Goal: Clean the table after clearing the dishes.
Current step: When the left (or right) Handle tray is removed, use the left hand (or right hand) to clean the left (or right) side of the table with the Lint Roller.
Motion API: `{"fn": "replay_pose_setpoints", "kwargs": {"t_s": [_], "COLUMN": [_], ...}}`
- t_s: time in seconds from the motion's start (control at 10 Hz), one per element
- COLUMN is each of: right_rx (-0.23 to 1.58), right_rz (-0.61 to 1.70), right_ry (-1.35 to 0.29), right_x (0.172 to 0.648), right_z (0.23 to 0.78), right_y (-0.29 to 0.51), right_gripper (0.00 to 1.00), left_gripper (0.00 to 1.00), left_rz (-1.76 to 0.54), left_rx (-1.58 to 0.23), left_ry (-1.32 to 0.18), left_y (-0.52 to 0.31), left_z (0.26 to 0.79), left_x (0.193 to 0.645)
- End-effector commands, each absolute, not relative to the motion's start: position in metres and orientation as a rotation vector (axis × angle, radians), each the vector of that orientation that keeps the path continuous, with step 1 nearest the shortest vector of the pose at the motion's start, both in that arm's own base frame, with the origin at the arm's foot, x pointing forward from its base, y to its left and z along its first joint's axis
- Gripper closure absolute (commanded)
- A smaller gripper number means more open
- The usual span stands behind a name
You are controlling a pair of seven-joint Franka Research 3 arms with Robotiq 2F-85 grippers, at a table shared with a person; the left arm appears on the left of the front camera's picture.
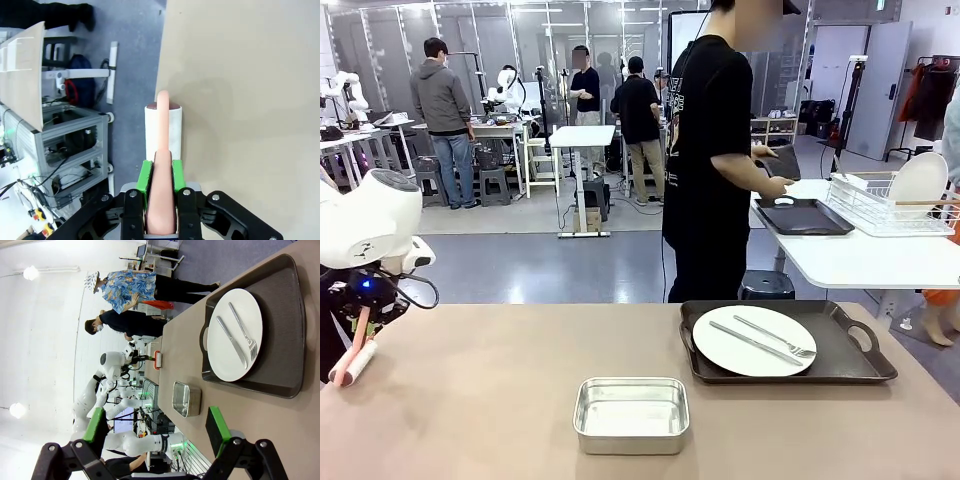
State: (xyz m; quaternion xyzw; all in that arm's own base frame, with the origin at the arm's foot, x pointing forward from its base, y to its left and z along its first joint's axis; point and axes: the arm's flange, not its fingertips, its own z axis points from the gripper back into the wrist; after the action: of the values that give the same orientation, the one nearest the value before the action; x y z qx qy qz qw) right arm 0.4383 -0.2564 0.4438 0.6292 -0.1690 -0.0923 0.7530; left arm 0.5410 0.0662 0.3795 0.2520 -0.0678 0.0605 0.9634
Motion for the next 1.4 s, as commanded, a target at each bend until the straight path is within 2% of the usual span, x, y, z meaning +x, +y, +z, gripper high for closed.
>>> {"fn": "replay_pose_setpoints", "kwargs": {"t_s": [0.0,0.4,0.8,0.9,1.0,1.3], "right_rx": [1.373,1.373,1.373,1.373,1.373,1.373], "right_rz": [-0.196,-0.196,-0.196,-0.196,-0.196,-0.196], "right_ry": [-0.374,-0.374,-0.374,-0.374,-0.374,-0.374], "right_x": [0.437,0.437,0.437,0.437,0.437,0.437], "right_z": [0.447,0.447,0.447,0.447,0.447,0.447], "right_y": [-0.255,-0.255,-0.255,-0.255,-0.255,-0.255], "right_gripper": [0.0,0.0,0.0,0.0,0.0,0.0], "left_gripper": [0.79,0.79,0.79,0.79,0.79,0.79], "left_rz": [0.154,0.124,0.08,0.075,0.095,0.095], "left_rx": [0.544,0.55,0.372,0.336,0.413,0.413], "left_ry": [-0.136,-0.169,-0.204,-0.215,-0.224,-0.224], "left_y": [0.064,0.082,0.092,0.095,0.089,0.089], "left_z": [0.378,0.454,0.534,0.537,0.526,0.526], "left_x": [0.54,0.52,0.487,0.485,0.491,0.491]}}
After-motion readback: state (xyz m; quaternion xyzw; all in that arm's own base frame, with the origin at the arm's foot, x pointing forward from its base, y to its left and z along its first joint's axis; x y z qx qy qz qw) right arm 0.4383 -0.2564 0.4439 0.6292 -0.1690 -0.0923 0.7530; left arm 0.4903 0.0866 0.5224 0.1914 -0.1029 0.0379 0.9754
